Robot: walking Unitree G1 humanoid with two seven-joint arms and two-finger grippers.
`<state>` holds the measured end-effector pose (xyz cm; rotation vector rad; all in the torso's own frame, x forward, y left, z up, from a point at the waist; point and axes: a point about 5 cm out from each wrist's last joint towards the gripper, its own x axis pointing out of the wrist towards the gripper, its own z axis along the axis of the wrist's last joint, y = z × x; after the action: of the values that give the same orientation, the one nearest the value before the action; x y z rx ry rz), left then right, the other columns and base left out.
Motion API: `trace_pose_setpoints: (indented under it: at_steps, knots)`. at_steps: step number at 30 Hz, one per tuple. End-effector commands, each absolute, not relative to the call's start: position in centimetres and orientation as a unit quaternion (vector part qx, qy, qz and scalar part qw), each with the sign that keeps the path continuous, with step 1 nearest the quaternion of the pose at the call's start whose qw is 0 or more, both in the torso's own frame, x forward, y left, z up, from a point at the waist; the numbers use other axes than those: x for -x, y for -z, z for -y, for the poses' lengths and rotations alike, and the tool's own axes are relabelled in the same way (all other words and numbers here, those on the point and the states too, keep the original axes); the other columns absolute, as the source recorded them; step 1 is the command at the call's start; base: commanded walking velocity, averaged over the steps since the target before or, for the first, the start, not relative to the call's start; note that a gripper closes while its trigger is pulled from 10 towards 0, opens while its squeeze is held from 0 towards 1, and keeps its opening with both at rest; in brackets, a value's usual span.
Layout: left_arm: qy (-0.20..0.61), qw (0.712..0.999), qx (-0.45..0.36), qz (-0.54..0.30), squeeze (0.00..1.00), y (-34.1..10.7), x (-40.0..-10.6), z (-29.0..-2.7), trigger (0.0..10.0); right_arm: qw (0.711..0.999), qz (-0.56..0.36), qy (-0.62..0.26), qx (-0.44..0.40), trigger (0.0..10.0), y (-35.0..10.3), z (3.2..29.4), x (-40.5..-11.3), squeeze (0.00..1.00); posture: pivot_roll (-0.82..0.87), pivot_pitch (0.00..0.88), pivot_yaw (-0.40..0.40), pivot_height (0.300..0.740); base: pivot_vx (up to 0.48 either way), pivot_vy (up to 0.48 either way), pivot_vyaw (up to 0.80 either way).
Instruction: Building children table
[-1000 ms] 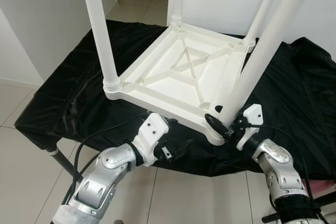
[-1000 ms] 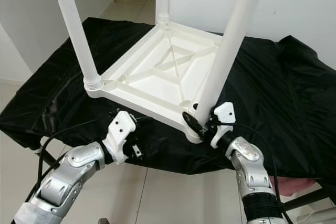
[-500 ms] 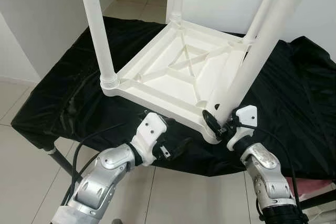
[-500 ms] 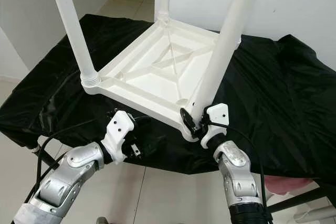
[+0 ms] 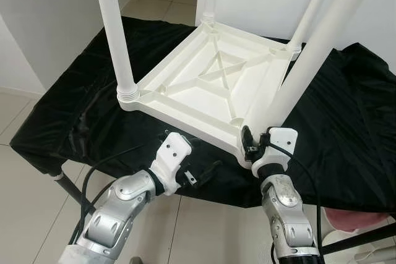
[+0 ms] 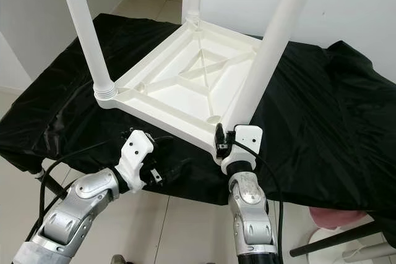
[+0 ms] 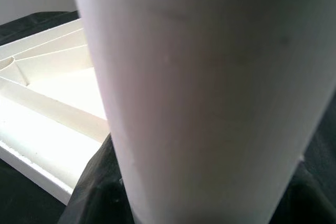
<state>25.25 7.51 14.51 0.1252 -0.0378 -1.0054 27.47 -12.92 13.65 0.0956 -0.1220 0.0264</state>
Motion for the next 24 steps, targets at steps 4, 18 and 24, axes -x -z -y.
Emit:
trace_pose_setpoints:
  at_steps: [4, 18, 24]
  knots:
    - [0.486, 0.871, -0.065, 0.013, 0.00, -14.2, -25.4, -7.4, 10.0, 0.995, 0.028, -0.046, -0.082, 10.0, -12.7, 11.7, -27.1, 1.00, 0.01, 0.083, -0.030, 0.740, 0.000, 0.000, 0.00]
    - [0.485, 0.872, -0.069, 0.016, 0.00, -14.5, -25.5, -7.5, 10.0, 0.983, 0.035, -0.182, -0.008, 10.0, -13.4, 12.9, -27.8, 0.00, 0.02, 0.081, -0.037, 0.740, 0.000, 0.000, 0.00]
    - [0.482, 0.873, -0.068, 0.017, 0.00, -14.5, -25.4, -7.4, 10.0, 0.959, 0.036, -0.275, 0.055, 10.0, -13.8, 14.5, -28.5, 0.00, 0.02, 0.078, -0.045, 0.740, 0.000, 0.000, 0.00]
